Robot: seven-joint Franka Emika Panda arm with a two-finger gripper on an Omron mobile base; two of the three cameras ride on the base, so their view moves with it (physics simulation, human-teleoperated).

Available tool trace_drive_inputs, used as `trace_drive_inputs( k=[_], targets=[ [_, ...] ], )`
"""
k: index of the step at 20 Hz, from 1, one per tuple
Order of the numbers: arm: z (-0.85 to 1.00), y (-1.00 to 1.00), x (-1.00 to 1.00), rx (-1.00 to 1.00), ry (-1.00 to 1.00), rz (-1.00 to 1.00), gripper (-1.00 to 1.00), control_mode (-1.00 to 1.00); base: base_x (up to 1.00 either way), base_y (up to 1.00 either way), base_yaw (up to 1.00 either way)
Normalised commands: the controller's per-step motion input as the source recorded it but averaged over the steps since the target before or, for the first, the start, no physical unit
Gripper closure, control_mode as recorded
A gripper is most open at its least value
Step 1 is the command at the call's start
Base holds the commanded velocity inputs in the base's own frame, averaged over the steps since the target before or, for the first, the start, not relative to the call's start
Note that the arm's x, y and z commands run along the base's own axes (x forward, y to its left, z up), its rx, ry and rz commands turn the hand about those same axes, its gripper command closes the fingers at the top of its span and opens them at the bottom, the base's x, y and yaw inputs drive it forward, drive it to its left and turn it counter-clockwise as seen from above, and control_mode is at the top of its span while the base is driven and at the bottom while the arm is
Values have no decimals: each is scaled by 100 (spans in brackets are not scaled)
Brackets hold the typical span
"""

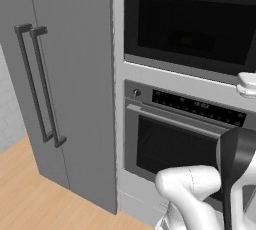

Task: Pick the lemon from the sink and place it in the bowl. Then pick the bowl and place it in the microwave. Then close the microwave door and press the start button.

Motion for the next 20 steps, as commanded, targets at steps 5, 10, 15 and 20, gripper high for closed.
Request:
trace_drive_inputs(
  k=[5, 10, 15, 20],
  targets=[
    [0, -15, 1, 4, -2, 0, 100, -100, 0, 0, 0],
    [2, -24, 0, 20, -3, 2, 100, -100, 0, 0, 0],
    [0, -15, 7, 5, 0, 0, 100, -100, 0, 0, 0],
    [0, -32, 8, 4, -2, 0, 100, -100, 0, 0, 0]
  ],
)
